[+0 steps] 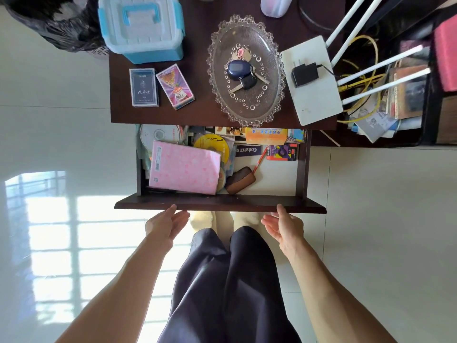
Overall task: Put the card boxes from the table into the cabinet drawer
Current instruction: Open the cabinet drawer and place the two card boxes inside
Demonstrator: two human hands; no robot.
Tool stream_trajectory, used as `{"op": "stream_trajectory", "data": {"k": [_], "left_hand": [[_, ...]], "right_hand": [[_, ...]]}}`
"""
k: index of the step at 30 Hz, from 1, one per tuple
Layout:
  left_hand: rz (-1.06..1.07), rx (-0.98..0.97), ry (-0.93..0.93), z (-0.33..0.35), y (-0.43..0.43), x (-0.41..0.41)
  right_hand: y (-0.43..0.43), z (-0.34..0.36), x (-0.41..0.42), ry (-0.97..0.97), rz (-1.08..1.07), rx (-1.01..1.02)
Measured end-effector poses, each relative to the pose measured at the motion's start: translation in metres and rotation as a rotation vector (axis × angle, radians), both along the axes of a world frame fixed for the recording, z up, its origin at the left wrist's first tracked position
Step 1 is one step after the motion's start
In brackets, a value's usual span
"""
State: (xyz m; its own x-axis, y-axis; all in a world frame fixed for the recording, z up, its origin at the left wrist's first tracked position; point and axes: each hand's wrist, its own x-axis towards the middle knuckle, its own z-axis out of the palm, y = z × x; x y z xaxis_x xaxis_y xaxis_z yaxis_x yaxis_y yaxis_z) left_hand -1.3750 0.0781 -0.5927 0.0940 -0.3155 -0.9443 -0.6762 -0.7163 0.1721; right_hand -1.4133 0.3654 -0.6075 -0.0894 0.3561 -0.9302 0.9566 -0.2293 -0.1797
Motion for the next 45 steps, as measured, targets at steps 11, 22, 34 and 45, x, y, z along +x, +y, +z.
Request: {"op": "stream_trajectory", "data": {"k": [11, 22, 34, 45], "left_hand": [[-0.517, 0.053, 0.132, 0.029, -0.018, 0.0], [-1.004, -0.195, 0.194, 0.034, -0.046, -0.054], [-1.355, -0.882, 0.173, 0.021, -0.11, -0.194], [-1.507, -0.773, 0.139, 0.0, -0.116, -0.253]], "right_hand": [[-0.039, 0.019, -0.006, 0.084, 0.538, 0.153], [-0.143, 0.04, -0.098, 0.501, 1.194, 0.1], [-0.257, 0.049, -0.222, 0.684, 1.576, 0.501], [-0.286, 0.027, -0.254, 0.593, 1.655, 0.418]]}}
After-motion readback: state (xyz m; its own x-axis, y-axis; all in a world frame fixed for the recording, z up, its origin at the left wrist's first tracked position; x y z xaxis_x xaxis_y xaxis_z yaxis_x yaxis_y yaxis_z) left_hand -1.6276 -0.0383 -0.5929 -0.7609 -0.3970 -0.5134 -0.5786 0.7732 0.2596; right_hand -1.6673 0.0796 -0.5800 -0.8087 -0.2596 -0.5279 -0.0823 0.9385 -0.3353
